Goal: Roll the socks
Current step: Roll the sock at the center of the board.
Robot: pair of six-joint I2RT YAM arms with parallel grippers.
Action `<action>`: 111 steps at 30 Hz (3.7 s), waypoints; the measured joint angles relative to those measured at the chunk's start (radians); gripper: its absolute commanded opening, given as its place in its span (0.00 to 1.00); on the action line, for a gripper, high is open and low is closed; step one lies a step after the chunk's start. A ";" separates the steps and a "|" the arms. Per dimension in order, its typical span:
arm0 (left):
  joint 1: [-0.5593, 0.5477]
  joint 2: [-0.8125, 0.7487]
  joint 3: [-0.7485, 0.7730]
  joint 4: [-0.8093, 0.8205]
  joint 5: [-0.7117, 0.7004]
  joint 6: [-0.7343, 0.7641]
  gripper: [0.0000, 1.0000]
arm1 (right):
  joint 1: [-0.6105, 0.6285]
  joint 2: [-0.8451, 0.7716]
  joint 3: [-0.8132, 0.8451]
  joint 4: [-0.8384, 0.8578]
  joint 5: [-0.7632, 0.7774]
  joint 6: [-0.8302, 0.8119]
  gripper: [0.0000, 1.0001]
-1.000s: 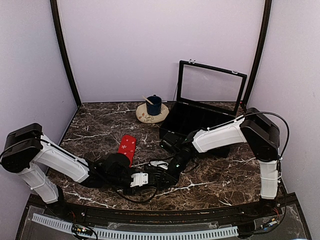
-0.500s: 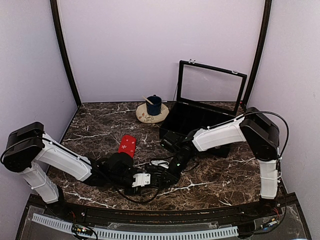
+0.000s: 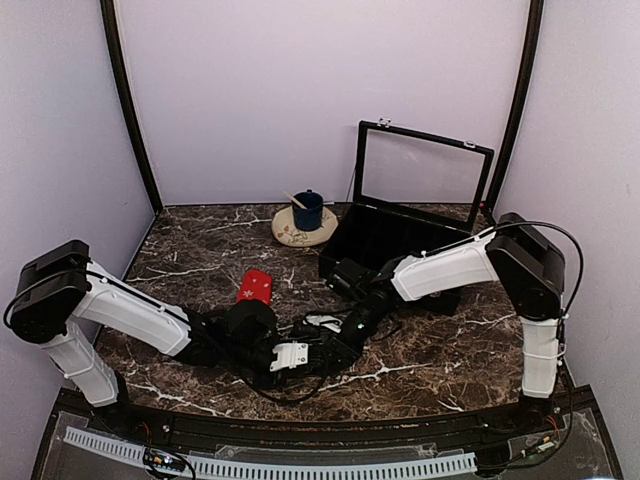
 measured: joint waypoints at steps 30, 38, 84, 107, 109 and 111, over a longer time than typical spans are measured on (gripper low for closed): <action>0.184 0.061 0.145 -0.234 0.249 -0.283 0.00 | -0.023 -0.188 -0.224 0.264 0.237 0.111 0.36; 0.256 0.098 0.175 -0.273 0.402 -0.342 0.00 | -0.023 -0.246 -0.265 0.328 0.302 0.114 0.36; 0.428 0.253 0.218 -0.381 0.765 -0.491 0.00 | 0.190 -0.113 -0.085 0.324 0.465 -0.172 0.31; 0.442 0.267 0.227 -0.434 0.794 -0.447 0.03 | 0.190 -0.045 -0.069 0.327 0.471 -0.216 0.00; 0.442 0.267 0.227 -0.435 0.792 -0.447 0.12 | 0.190 -0.043 -0.067 0.327 0.469 -0.214 0.00; 0.442 0.267 0.227 -0.435 0.785 -0.451 0.18 | 0.190 -0.042 -0.065 0.327 0.467 -0.212 0.00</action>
